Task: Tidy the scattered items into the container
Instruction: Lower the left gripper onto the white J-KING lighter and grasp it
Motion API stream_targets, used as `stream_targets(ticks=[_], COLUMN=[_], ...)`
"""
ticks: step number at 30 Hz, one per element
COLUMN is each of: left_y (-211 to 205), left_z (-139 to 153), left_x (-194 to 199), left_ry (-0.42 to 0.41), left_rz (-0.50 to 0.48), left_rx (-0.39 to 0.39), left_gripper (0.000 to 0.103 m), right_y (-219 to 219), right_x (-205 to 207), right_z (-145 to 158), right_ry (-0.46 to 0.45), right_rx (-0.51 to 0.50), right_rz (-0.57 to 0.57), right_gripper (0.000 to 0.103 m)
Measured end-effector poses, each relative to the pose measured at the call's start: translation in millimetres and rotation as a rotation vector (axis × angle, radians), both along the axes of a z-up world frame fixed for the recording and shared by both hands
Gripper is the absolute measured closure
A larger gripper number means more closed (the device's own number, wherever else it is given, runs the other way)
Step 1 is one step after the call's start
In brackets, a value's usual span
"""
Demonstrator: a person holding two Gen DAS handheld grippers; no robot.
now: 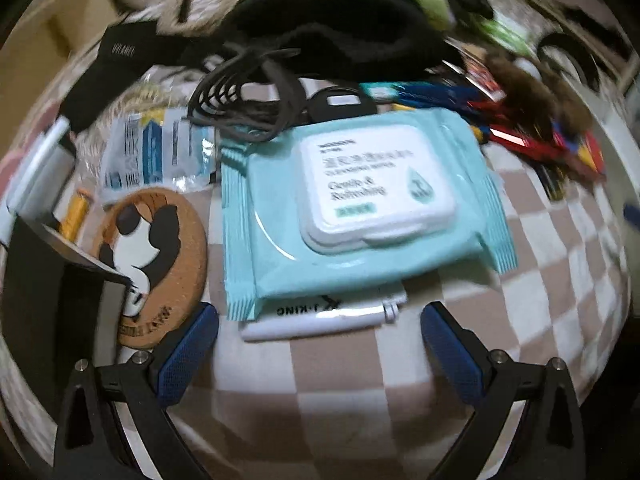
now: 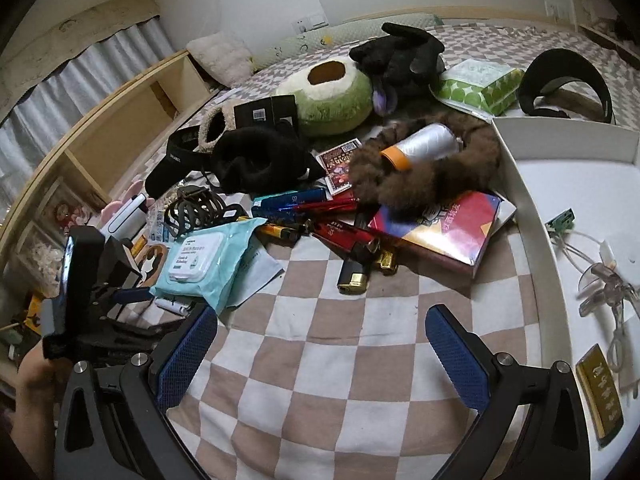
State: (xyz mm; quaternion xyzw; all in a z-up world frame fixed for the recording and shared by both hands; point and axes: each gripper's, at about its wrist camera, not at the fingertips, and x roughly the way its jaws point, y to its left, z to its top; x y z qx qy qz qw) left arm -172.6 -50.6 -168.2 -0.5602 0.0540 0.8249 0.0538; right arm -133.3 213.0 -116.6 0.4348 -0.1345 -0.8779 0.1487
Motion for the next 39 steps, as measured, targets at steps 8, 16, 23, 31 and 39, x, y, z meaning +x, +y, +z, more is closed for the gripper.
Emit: stream_targets(ticks=[8,16,23,31,39], left_y=[-9,-20,-12,-4,-1], left_z=[3,11,15,16,18], left_x=[7,19,24,37,43], left_ry=[0.078,0.108,0.118,0.115,0.128], left_rz=[0.095,0.109,0.093,0.072,0.067], left_rx=[0.063,0.142,0.216,0.29,0.312], left_gripper=[0.009,0.023,0.023,0.023,0.023], right_y=[-4,-22,-14,-15,-5], right_x=[1,3,-10,-31,-51], right_z=[-13,-19,-22,-32,-32], right_ry=[-0.035,-0.034,-0.059,-0.085,-0.044], right_rx=[-0.014,0.04,0.007,0.013,0.072], right_rz=[0.013,0.046,0.034,0.065,0.005], right_gripper=[0.0,0.0,0.0,0.001,0.002])
